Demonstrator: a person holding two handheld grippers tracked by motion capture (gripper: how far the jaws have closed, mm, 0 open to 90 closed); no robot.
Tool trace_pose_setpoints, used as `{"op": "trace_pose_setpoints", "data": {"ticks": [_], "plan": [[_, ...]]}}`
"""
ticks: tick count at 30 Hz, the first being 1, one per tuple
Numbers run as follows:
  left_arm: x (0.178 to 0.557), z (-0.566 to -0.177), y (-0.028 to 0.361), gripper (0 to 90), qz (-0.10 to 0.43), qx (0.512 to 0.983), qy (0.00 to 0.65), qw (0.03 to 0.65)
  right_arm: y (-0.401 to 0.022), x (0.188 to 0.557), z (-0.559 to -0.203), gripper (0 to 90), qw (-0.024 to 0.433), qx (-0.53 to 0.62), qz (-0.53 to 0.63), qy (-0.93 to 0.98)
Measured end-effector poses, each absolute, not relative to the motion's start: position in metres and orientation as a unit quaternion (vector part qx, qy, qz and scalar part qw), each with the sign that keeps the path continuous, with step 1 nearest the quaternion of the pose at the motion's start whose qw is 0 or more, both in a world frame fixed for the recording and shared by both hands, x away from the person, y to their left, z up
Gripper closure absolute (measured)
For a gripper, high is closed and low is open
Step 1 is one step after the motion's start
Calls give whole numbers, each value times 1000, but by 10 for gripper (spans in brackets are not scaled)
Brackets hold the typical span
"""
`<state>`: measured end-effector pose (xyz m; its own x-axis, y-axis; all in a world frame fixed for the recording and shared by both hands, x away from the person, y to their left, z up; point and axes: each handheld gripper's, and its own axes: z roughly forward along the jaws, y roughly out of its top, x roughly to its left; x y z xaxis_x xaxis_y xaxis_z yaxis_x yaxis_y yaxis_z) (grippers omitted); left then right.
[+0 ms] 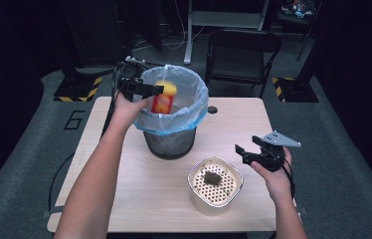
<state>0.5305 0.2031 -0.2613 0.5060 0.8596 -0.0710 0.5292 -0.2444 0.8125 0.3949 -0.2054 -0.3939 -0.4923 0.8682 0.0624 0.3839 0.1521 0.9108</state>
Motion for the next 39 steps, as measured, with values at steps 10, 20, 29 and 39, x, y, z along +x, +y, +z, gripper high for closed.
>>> {"op": "trace_pose_setpoints", "data": {"ticks": [10, 20, 29, 39], "plan": [[495, -248, 222, 258, 189, 776, 414, 437, -205, 395, -394, 242, 252, 437, 480, 718], [459, -249, 240, 313, 172, 786, 392, 447, -205, 395, -395, 242, 252, 437, 478, 719], [427, -272, 264, 318, 168, 787, 386, 451, -205, 395, -397, 242, 251, 436, 473, 723], [402, -310, 288, 325, 177, 781, 397, 449, -207, 395, -398, 242, 252, 438, 472, 722]]}}
